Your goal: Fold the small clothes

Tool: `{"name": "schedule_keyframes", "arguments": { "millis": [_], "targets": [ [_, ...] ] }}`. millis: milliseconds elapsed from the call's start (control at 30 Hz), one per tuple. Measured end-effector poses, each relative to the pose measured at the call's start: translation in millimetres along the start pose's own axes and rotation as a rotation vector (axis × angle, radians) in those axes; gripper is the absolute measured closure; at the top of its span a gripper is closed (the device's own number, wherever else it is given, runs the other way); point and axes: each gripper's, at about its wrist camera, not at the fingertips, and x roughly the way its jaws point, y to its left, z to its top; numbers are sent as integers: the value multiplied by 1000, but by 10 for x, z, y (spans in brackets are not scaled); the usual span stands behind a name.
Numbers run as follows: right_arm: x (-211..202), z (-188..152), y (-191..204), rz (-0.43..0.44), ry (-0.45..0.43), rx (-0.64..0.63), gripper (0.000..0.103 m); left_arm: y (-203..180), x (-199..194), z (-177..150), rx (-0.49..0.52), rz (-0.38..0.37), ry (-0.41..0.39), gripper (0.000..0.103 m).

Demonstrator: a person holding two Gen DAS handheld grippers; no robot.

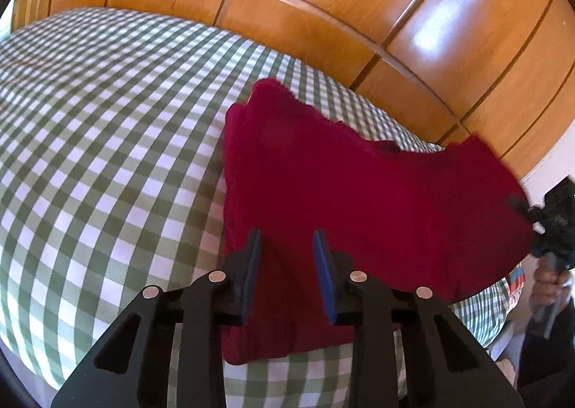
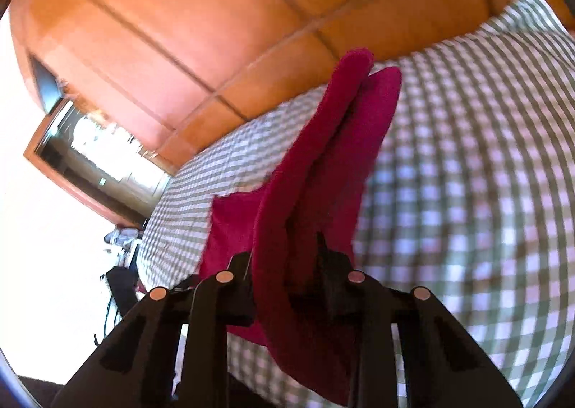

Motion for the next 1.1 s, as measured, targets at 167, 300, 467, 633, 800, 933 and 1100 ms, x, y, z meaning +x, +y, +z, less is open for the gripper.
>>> {"name": "schedule_keyframes", "arguments": {
  "millis": [167, 300, 467, 633, 800, 933, 1100],
  "targets": [
    [406, 116, 684, 45, 40, -96, 80, 12, 26, 18, 0, -15, 2, 74],
    [921, 116, 1180, 70, 111, -167, 81, 29, 51, 28, 1, -25, 5, 74],
    [1606, -126, 1492, 59, 245, -244, 81, 128, 96, 62, -17, -56, 12, 74],
    [2008, -383, 1481, 41, 329, -268, 81, 172, 86, 43, -29, -79, 8, 74],
    [2001, -460, 1455, 181, 346, -242, 50, 234, -28, 37, -51, -100, 0, 74],
    [1757, -457, 1423, 236, 281, -218, 44, 324, -209, 48, -82, -88, -23, 74],
    [1250, -510, 1051, 172, 188, -200, 40, 474, -559, 46, -171, -117, -80, 74]
  ]
}}
